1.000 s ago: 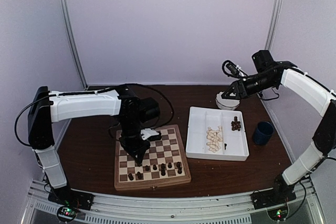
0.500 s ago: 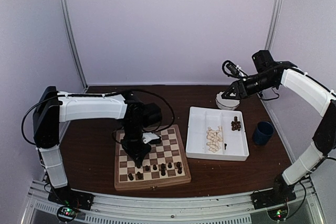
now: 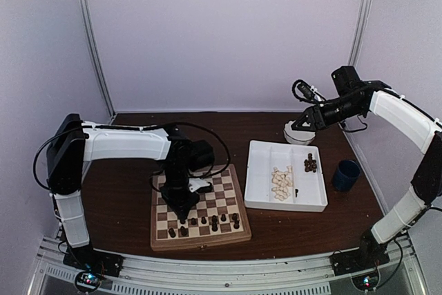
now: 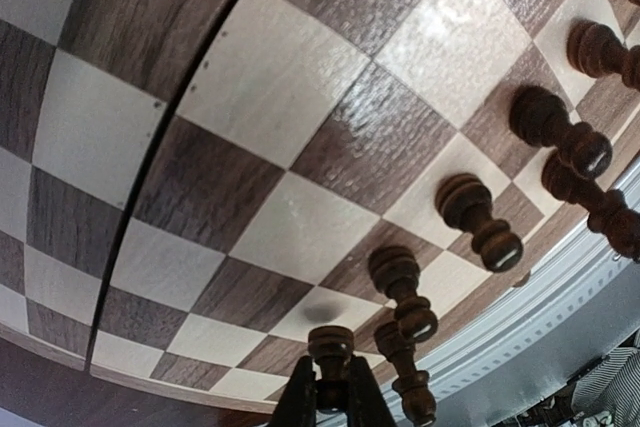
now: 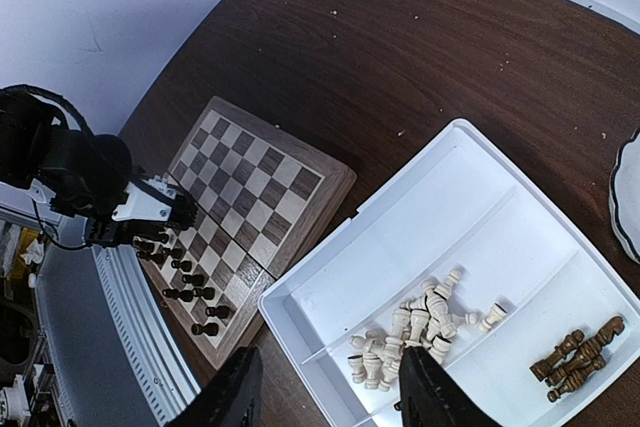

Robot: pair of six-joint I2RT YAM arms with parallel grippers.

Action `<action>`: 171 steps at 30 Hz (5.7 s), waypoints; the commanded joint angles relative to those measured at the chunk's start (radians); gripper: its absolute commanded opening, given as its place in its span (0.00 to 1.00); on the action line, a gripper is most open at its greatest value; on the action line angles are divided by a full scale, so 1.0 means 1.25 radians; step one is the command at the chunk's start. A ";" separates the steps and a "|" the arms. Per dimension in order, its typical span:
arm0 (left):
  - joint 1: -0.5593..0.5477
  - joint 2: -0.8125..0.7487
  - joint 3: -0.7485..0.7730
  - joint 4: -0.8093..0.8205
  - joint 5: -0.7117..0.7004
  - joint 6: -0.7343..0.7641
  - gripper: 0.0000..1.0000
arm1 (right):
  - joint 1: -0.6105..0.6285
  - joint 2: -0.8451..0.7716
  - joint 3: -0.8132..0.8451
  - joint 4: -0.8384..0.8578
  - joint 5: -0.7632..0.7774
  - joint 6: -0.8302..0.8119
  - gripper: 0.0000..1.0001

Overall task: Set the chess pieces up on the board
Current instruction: Place the pawn at f7, then pick up the pawn from the storage box.

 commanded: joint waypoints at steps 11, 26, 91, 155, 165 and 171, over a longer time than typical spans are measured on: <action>-0.003 0.020 -0.009 0.015 0.013 -0.004 0.13 | -0.004 -0.007 -0.001 -0.006 0.009 -0.008 0.51; -0.002 -0.021 0.032 0.016 0.045 -0.024 0.29 | -0.008 -0.018 0.002 -0.036 0.034 -0.044 0.50; 0.074 -0.166 0.031 -0.001 0.030 0.020 0.51 | -0.033 0.016 -0.034 -0.195 0.143 -0.269 0.45; 0.082 -0.251 0.021 0.360 -0.034 -0.142 0.51 | 0.196 0.124 -0.422 0.122 0.394 -0.865 0.20; 0.082 -0.254 0.006 0.403 -0.008 -0.138 0.50 | 0.126 0.101 -0.398 0.078 0.353 -0.777 0.14; 0.082 -0.261 -0.016 0.503 0.007 -0.141 0.50 | 0.056 0.082 -0.372 0.036 0.299 -0.738 0.13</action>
